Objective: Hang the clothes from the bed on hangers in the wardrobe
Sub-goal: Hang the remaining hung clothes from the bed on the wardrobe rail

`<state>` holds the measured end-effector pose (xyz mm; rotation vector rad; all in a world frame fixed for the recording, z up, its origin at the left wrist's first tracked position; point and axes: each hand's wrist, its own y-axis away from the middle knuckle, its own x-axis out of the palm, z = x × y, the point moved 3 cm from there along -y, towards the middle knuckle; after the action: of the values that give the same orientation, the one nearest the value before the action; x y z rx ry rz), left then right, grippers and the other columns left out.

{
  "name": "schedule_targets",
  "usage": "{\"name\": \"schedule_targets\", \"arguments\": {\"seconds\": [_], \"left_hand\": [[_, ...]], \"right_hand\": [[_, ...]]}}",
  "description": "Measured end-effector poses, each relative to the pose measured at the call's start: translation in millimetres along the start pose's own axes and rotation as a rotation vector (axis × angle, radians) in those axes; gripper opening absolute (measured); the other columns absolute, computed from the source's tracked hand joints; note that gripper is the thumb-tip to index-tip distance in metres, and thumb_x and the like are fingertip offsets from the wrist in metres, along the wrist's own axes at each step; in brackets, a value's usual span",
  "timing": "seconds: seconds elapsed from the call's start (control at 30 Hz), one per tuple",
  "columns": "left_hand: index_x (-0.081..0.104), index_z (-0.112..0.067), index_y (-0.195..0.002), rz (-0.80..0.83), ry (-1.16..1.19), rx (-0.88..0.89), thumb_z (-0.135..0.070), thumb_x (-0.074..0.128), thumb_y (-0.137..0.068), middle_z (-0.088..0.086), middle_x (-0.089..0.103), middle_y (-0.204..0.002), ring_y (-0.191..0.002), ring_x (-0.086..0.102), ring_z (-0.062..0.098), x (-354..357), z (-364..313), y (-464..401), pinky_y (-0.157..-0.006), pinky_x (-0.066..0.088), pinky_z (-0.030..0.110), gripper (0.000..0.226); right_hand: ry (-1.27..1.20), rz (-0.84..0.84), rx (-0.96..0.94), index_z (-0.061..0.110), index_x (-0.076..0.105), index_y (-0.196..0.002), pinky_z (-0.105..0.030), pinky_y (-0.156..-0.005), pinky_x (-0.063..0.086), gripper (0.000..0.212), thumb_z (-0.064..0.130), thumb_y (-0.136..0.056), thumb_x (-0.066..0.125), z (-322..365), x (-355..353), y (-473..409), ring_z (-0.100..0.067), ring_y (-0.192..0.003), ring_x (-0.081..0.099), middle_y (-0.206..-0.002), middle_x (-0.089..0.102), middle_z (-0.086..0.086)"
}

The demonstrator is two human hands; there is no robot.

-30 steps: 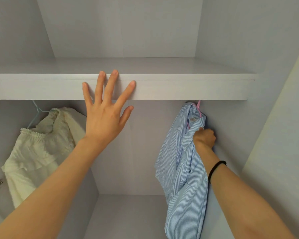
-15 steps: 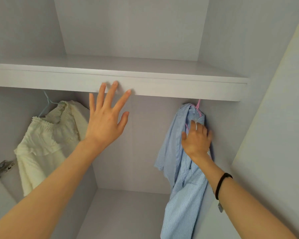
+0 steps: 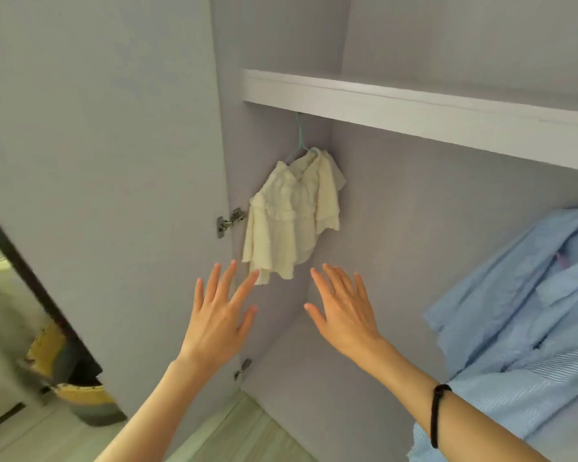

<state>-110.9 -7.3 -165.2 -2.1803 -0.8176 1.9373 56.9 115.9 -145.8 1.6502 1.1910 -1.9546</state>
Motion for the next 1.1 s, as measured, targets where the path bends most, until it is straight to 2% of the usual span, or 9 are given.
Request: {"name": "schedule_targets", "arguments": {"seconds": [0.17, 0.23, 0.33, 0.43, 0.67, 0.8, 0.9, 1.03, 1.1], "left_hand": [[0.04, -0.025, -0.137, 0.067, -0.154, -0.307, -0.048, 0.023, -0.093, 0.016, 0.043, -0.14, -0.131, 0.036, 0.041, -46.7, 87.7, 135.7, -0.098, 0.034, 0.058, 0.053], [0.041, -0.023, -0.136, 0.072, -0.171, -0.454, -0.046, 0.029, -0.09, 0.017, 0.043, -0.139, -0.131, 0.035, 0.04, -68.8, 114.1, 196.0, -0.099, 0.034, 0.057, 0.053], [0.037, -0.023, -0.138, 0.054, -0.17, -0.679, -0.045, 0.033, -0.089, 0.016, 0.039, -0.142, -0.133, 0.032, 0.039, -105.8, 138.0, 283.6, -0.102, 0.029, 0.053, 0.053], [0.033, -0.025, -0.138, 0.017, -0.175, -0.885, -0.044, 0.034, -0.089, 0.016, 0.039, -0.142, -0.133, 0.031, 0.039, -140.7, 141.8, 364.4, -0.102, 0.032, 0.054, 0.052], [0.038, -0.025, -0.14, -0.162, -0.177, -1.403, -0.053, 0.023, -0.086, 0.01, 0.027, -0.15, -0.141, 0.014, 0.028, -199.5, 84.9, 556.5, -0.112, 0.016, 0.046, 0.062], [0.033, -0.026, -0.142, -0.362, -0.237, -1.714, -0.048, 0.037, -0.092, 0.009, 0.021, -0.153, -0.143, 0.007, 0.026, -233.1, 36.4, 643.2, -0.113, 0.012, 0.04, 0.055], [0.03, -0.027, -0.143, -0.499, -0.301, -1.915, -0.037, 0.041, -0.096, 0.005, 0.017, -0.154, -0.144, 0.002, 0.022, -245.1, -2.9, 685.1, -0.114, 0.01, 0.035, 0.05], [0.028, -0.026, -0.144, -0.642, -0.421, -2.147, -0.037, 0.041, -0.096, 0.002, 0.015, -0.155, -0.143, 0.001, 0.02, -243.9, -53.0, 718.2, -0.114, 0.007, 0.031, 0.051], [0.027, -0.026, -0.144, -0.704, -0.442, -2.274, -0.034, 0.04, -0.097, 0.002, 0.013, -0.155, -0.143, -0.001, 0.02, -239.6, -72.7, 724.1, -0.114, 0.005, 0.03, 0.05]], "right_hand": [[-0.216, 0.172, -0.231, 0.012, 0.059, -0.122, -0.052, -0.091, 0.045, 0.058, 0.048, -0.08, 0.04, 140.5, 20.3, 10.8, -0.027, -0.11, 0.061, -0.121, 0.062, -0.012], [-0.334, 0.2, -0.323, 0.013, 0.047, -0.134, -0.051, -0.103, 0.033, 0.059, 0.047, -0.086, 0.038, 199.6, 23.5, 27.6, -0.027, -0.125, 0.048, -0.136, 0.05, -0.012], [-0.487, 0.311, -0.428, 0.022, 0.016, -0.148, -0.042, -0.116, 0.005, 0.06, 0.044, -0.096, 0.037, 277.6, 26.6, 63.8, -0.018, -0.143, 0.012, -0.155, 0.018, -0.003], [-0.624, 0.362, -0.497, 0.021, 0.02, -0.147, -0.04, -0.116, 0.003, 0.06, 0.042, -0.095, 0.042, 344.7, 23.7, 109.3, -0.016, -0.143, 0.012, -0.154, 0.02, -0.001], [-0.795, 0.478, -0.81, 0.016, 0.037, -0.141, -0.036, -0.113, 0.008, 0.054, 0.032, -0.092, 0.053, 481.8, -9.0, 235.2, -0.022, -0.138, 0.029, -0.146, 0.038, -0.006], [-0.884, 0.587, -1.063, 0.014, 0.038, -0.14, -0.037, -0.114, 0.015, 0.053, 0.033, -0.092, 0.052, 556.6, -44.7, 301.7, -0.024, -0.137, 0.031, -0.145, 0.039, -0.008], [-0.935, 0.697, -1.242, 0.016, 0.035, -0.142, -0.044, -0.114, 0.023, 0.054, 0.034, -0.093, 0.051, 596.7, -70.5, 351.1, -0.02, -0.137, 0.029, -0.146, 0.036, -0.005], [-0.919, 0.85, -1.516, 0.02, 0.028, -0.145, -0.037, -0.117, 0.011, 0.054, 0.035, -0.096, 0.046, 624.4, -85.4, 410.8, -0.015, -0.14, 0.021, -0.151, 0.028, 0.0], [-0.907, 0.926, -1.618, 0.02, 0.028, -0.145, -0.039, -0.117, 0.014, 0.054, 0.033, -0.096, 0.046, 631.8, -86.8, 433.4, -0.014, -0.14, 0.021, -0.151, 0.028, 0.001]]}}
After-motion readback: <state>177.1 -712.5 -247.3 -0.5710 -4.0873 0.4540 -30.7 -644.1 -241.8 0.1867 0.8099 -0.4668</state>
